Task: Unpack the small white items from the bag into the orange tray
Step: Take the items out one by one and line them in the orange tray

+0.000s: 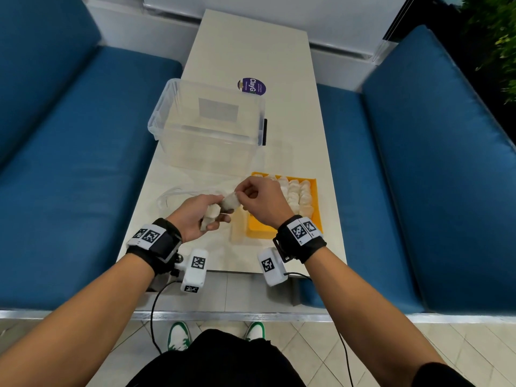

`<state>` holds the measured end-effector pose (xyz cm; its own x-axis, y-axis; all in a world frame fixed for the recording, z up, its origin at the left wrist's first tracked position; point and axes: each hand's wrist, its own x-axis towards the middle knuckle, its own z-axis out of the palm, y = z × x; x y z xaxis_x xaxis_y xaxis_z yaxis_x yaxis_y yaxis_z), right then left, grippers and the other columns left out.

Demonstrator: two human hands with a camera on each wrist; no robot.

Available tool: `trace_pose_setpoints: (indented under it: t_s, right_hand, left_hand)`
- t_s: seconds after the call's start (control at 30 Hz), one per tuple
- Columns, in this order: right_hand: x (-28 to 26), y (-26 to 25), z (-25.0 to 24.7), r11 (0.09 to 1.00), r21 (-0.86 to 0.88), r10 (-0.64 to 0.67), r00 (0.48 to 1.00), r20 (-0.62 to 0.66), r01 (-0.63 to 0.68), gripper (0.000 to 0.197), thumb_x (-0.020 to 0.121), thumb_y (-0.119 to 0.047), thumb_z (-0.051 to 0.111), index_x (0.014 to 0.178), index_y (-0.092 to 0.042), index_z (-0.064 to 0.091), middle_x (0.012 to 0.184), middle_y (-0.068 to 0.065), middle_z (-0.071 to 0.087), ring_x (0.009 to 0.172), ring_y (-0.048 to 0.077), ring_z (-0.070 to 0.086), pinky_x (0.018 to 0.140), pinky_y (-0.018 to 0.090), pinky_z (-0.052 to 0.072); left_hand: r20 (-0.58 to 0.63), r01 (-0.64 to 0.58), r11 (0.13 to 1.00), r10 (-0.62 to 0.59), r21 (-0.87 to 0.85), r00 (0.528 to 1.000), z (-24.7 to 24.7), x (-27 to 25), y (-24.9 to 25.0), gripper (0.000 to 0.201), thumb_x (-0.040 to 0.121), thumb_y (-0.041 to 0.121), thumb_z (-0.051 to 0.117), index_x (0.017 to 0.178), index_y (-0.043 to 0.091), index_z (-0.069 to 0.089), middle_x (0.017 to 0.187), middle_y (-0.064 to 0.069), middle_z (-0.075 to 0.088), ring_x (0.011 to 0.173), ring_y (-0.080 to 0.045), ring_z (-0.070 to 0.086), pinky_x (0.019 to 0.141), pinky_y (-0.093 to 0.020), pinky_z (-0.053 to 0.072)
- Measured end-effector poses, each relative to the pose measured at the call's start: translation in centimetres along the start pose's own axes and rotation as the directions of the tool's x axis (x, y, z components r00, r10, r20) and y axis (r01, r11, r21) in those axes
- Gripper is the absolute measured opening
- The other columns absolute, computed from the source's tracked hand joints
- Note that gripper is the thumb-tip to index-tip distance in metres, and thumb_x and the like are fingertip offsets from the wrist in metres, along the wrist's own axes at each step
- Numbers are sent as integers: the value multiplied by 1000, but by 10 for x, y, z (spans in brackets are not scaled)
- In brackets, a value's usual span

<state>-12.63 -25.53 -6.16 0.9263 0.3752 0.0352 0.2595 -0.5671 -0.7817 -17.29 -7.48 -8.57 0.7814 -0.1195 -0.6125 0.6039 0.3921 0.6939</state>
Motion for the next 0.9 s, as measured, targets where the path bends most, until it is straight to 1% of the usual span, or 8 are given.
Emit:
trace_pose_setpoints:
  t_s: [0.13, 0.23, 0.33, 0.5, 0.63, 0.73, 0.83, 0.9]
  right_hand:
    - [4, -1, -3, 999, -15, -37, 999, 5, 37, 10, 94, -16, 66, 94, -14, 76, 83, -8, 69, 72, -1, 57, 68, 8, 42]
    - [9, -1, -8, 999, -25, -44, 999, -15, 44, 14, 97, -16, 63, 97, -16, 77, 90, -4, 70, 75, 1, 55, 69, 8, 41]
    - [10, -2, -11, 998, -37, -54, 998, -19, 53, 16, 99, -19, 62, 101, -16, 77, 96, -3, 72, 79, 4, 57, 72, 6, 40]
    - [10, -1, -15, 1000, -15, -22, 1000, 4, 22, 20, 92, -29, 73, 108, -17, 76, 90, -5, 74, 81, 10, 67, 72, 9, 45]
    - [10, 2, -21, 999, -24, -26, 1000, -14, 26, 6, 91, -22, 73, 94, -20, 77, 85, -8, 75, 81, 10, 67, 74, 15, 49]
    - [12, 8, -31, 998, -64, -17, 999, -39, 15, 5, 91, -23, 73, 92, -23, 77, 85, -8, 75, 78, 10, 65, 76, 18, 50]
    - [13, 23, -43, 981, -190, 28, 1000, 5, -27, 7, 92, -22, 72, 94, -18, 78, 86, -7, 73, 72, 2, 58, 75, 9, 41]
    - [12, 35, -45, 961, -271, 72, 995, 63, -52, 9, 92, -19, 71, 96, -15, 78, 89, -4, 73, 74, 2, 58, 75, 6, 40]
  left_hand:
    - [13, -55, 990, 53, 130, 998, 0, -3, -2, 27, 107, 31, 51, 111, 6, 60, 82, -11, 60, 57, -20, 51, 36, -21, 27]
    - [58, -108, 971, 98, 211, 994, -3, -4, -5, 36, 99, 43, 63, 109, 9, 66, 80, -6, 57, 57, -18, 48, 39, -21, 26]
    - [69, -162, 933, 148, 322, 987, -5, -4, -9, 39, 92, 39, 74, 109, 5, 72, 81, -5, 53, 56, -15, 44, 42, -22, 26]
    - [27, -230, 919, 234, 321, 972, -2, -2, -11, 38, 93, 34, 74, 109, 0, 72, 82, -9, 53, 54, -15, 42, 42, -22, 26]
    - [22, -210, 910, 216, 357, 976, -1, -1, -12, 34, 94, 36, 73, 110, 6, 74, 83, -8, 56, 55, -15, 44, 43, -23, 27]
    - [-39, -155, 922, 180, 355, 983, -1, 1, -10, 33, 98, 36, 68, 110, 6, 73, 83, -7, 51, 56, -14, 42, 43, -23, 26]
    - [-119, -115, 943, 159, 311, 980, -6, 4, -7, 39, 101, 41, 62, 101, 4, 71, 81, -5, 48, 54, -15, 40, 41, -23, 25]
    - [-152, -105, 957, 150, 271, 977, -11, 6, -6, 40, 101, 44, 61, 94, 5, 68, 81, -6, 48, 51, -17, 38, 40, -22, 23]
